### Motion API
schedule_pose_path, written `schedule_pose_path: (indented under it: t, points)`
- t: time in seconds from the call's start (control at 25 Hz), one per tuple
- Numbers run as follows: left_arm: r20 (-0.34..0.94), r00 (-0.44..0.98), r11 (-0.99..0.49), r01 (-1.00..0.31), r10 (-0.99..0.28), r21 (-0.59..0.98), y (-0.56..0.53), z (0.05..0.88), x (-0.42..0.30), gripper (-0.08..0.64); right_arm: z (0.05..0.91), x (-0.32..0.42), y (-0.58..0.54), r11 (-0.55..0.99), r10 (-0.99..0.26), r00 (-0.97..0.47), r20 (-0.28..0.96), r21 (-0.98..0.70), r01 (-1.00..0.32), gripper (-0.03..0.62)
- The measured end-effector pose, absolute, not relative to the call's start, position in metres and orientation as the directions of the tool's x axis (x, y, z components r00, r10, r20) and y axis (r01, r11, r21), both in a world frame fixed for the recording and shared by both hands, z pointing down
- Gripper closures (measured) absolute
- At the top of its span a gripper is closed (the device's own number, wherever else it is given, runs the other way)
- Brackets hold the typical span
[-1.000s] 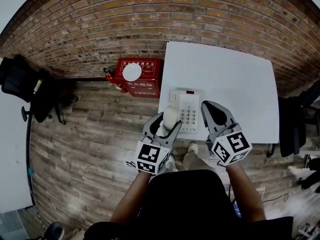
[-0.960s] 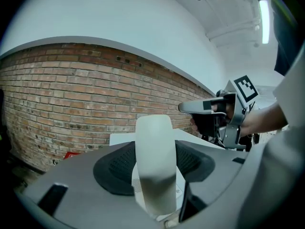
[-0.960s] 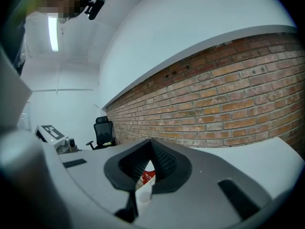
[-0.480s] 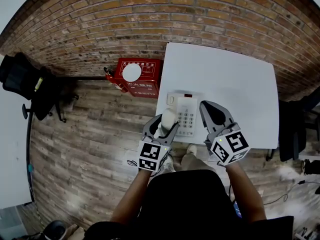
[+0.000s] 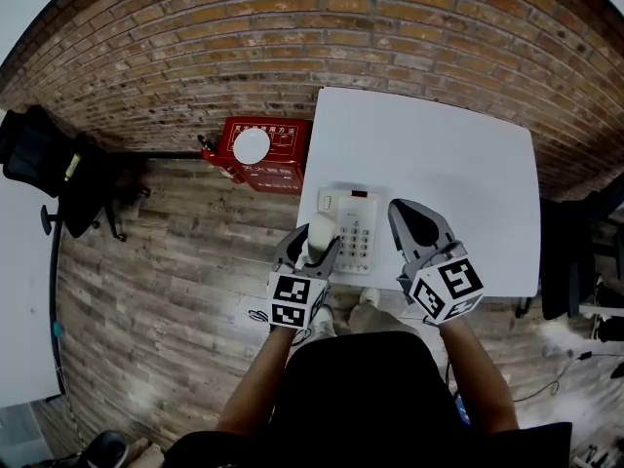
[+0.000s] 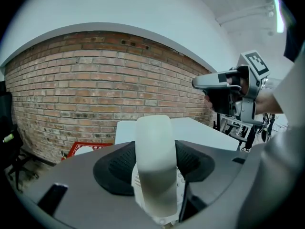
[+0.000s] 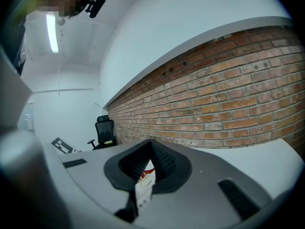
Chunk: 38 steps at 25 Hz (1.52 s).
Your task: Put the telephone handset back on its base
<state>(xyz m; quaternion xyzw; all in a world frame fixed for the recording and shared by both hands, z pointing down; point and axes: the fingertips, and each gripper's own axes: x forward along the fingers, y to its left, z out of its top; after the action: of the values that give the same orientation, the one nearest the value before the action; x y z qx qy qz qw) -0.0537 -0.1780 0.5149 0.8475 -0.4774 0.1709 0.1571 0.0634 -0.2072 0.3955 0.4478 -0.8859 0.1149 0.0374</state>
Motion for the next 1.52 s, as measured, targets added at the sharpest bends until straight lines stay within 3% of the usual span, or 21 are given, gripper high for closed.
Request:
schedule_pose_path:
  t: [1.52]
  points:
    - [0.539, 0.405, -0.392, -0.909, -0.739, 0.145, -0.239, 0.567, -0.050, 0.304, 0.417, 0.080, -0.258, 0.569, -0.772, -0.598, 0.216, -0.183, -0.802, 0.580]
